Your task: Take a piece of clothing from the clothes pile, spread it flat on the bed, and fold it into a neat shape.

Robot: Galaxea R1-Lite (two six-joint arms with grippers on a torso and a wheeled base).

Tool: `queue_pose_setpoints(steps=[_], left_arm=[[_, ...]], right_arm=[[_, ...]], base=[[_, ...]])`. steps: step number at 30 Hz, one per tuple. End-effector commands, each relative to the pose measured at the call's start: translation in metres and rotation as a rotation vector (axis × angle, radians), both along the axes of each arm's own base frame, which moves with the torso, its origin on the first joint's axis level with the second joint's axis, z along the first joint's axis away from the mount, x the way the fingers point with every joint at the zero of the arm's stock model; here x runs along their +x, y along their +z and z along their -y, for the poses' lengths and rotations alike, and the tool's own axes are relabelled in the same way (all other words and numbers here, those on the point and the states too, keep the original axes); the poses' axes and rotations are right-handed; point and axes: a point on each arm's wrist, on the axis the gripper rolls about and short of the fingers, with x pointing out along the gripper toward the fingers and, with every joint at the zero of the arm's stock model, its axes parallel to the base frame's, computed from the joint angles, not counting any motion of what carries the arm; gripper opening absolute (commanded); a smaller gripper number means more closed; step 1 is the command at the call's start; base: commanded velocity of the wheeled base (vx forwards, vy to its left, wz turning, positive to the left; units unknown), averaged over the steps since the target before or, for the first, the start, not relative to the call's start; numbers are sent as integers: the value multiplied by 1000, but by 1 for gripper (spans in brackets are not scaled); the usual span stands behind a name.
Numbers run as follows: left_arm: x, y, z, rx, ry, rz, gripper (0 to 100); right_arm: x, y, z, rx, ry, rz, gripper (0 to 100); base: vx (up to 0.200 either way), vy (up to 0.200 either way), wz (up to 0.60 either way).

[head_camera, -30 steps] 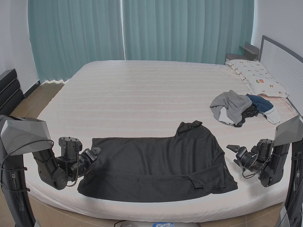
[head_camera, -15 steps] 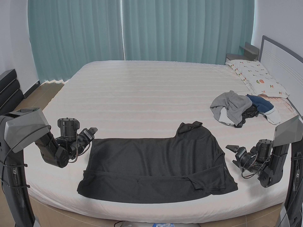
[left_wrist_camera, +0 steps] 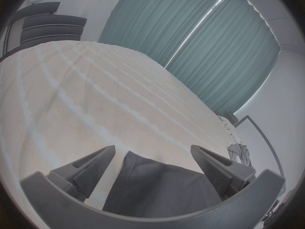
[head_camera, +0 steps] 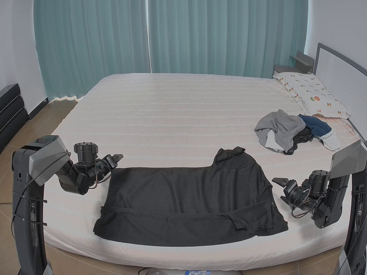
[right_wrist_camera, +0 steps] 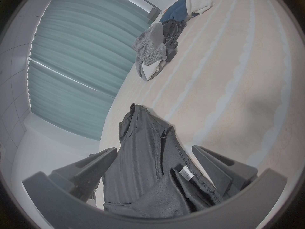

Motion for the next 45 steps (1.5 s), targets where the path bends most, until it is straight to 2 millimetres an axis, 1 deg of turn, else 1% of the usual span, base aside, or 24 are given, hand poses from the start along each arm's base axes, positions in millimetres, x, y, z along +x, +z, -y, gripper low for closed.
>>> queue_pose_setpoints(steps=[1,16,17,24,27,30,33,37,40,45], left_arm=[[7,-19,4,6,-9,-15,100],[9,-22,7,9,-10,-13,100],[9,-22,7,9,-10,-15,0],[9,-24,6,23,23,-13,0],[9,-22,5,31,56,-3,0],[7,-21,5,33,71,-5,0],[4,-20,4,2,88,-16,0],[-1,-13,4,-23,100,-22,0],[-10,-12,4,-28,101,-42,0],[-15,-12,4,-30,102,-36,0]], right_arm=[[1,-1,-1,-1,3,6,100],[1,-1,-3,-2,4,5,100],[1,-1,-3,-3,5,6,100],[3,0,-3,-10,7,17,100],[5,4,-3,-63,31,49,100],[12,6,-3,-110,52,85,100],[35,13,-3,-159,69,143,100],[66,21,-6,-222,104,150,100],[92,22,-18,-254,149,140,100],[119,21,-32,-315,214,130,100]], base=[[0,0,0],[0,0,0],[0,0,0],[0,0,0],[0,0,0],[0,0,0],[0,0,0],[0,0,0],[0,0,0],[0,0,0]])
